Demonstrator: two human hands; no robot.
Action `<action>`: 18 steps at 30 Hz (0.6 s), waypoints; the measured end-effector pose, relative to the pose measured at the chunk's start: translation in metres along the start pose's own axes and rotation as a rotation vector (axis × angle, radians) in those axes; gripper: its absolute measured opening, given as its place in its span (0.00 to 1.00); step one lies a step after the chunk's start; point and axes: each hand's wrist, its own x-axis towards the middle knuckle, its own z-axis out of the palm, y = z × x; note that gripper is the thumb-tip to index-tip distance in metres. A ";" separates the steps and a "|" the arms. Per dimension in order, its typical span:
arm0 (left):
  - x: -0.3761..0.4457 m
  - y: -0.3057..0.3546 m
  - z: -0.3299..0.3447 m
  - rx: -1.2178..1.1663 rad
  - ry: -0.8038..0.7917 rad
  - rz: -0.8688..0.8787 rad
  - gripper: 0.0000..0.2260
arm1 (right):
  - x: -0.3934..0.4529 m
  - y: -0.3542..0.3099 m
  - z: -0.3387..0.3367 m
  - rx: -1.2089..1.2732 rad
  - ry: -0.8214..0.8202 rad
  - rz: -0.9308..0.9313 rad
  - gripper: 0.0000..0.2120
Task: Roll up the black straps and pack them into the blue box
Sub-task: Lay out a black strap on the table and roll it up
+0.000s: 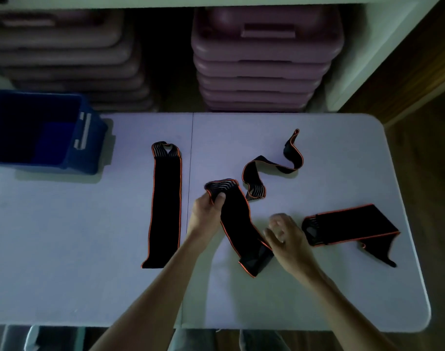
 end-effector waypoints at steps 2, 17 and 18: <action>-0.003 0.009 0.001 -0.062 -0.024 -0.037 0.11 | 0.010 -0.021 -0.005 0.111 -0.046 -0.046 0.13; -0.036 -0.024 0.009 -0.045 -0.183 0.023 0.08 | 0.040 -0.113 -0.036 0.438 -0.166 -0.149 0.03; -0.037 -0.031 0.009 -0.019 -0.175 -0.006 0.05 | 0.040 -0.122 -0.039 0.457 -0.170 -0.162 0.04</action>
